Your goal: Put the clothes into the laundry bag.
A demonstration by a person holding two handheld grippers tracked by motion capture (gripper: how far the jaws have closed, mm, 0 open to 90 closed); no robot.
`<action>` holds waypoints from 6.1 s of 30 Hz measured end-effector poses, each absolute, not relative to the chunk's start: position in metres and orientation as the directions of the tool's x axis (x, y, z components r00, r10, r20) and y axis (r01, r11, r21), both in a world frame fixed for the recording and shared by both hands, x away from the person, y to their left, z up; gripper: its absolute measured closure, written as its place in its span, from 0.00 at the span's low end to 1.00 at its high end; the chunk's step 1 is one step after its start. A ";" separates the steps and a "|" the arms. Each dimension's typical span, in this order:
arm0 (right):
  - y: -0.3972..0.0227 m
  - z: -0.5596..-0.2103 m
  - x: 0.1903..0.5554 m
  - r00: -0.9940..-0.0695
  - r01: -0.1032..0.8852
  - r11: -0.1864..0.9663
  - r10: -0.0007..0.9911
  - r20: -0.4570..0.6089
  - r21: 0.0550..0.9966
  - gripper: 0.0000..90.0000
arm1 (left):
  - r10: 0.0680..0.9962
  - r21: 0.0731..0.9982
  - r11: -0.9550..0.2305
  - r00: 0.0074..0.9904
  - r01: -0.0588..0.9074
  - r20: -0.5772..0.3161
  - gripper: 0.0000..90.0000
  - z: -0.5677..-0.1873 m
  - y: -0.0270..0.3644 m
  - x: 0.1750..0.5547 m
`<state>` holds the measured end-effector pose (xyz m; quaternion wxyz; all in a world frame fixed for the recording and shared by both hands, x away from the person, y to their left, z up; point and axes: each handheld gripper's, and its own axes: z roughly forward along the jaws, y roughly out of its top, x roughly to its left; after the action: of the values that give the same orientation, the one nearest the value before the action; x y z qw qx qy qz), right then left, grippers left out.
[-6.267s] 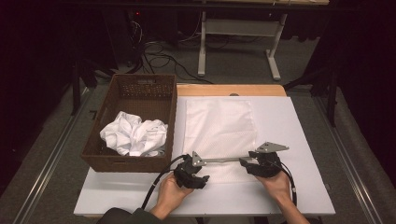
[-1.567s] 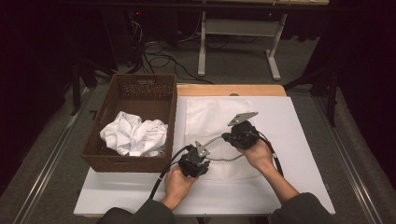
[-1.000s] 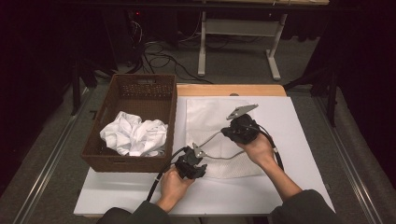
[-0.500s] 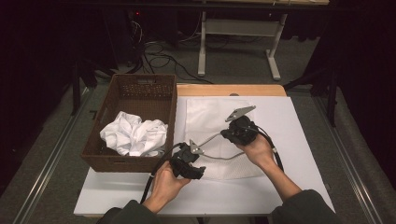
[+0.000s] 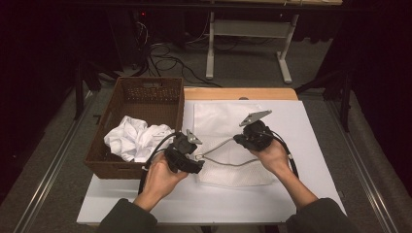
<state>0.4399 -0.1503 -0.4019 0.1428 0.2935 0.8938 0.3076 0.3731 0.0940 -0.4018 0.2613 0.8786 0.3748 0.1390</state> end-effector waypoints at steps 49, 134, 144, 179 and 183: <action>-0.147 -0.408 0.443 -0.802 0.415 0.671 0.589 -0.101 0.614 0.99 | 0.933 0.391 -0.337 0.359 0.856 0.017 0.16 -0.407 0.218 0.449; -0.153 -0.408 0.443 -0.785 0.421 0.657 0.609 -0.111 0.625 0.99 | 0.932 0.151 -0.308 0.330 0.939 -0.148 0.17 -0.480 0.212 0.490; -0.150 -0.413 0.444 -0.785 0.437 0.673 0.609 -0.112 0.597 0.99 | 0.929 0.141 -0.324 0.343 0.935 -0.141 0.36 -0.474 0.207 0.491; -0.159 -0.397 0.445 -0.772 0.442 0.648 0.627 -0.105 0.620 0.99 | 0.937 0.316 -0.280 0.330 0.907 -0.116 0.74 -0.411 0.221 0.470; -0.161 -0.396 0.444 -0.771 0.437 0.644 0.628 -0.107 0.628 0.99 | 0.934 0.331 -0.295 0.343 0.896 -0.097 0.74 -0.401 0.218 0.468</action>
<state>0.4439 -0.1613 -0.3955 0.1597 0.2984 0.8924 0.2986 0.4682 0.2178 -0.4013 0.1658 0.8025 0.5703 0.0571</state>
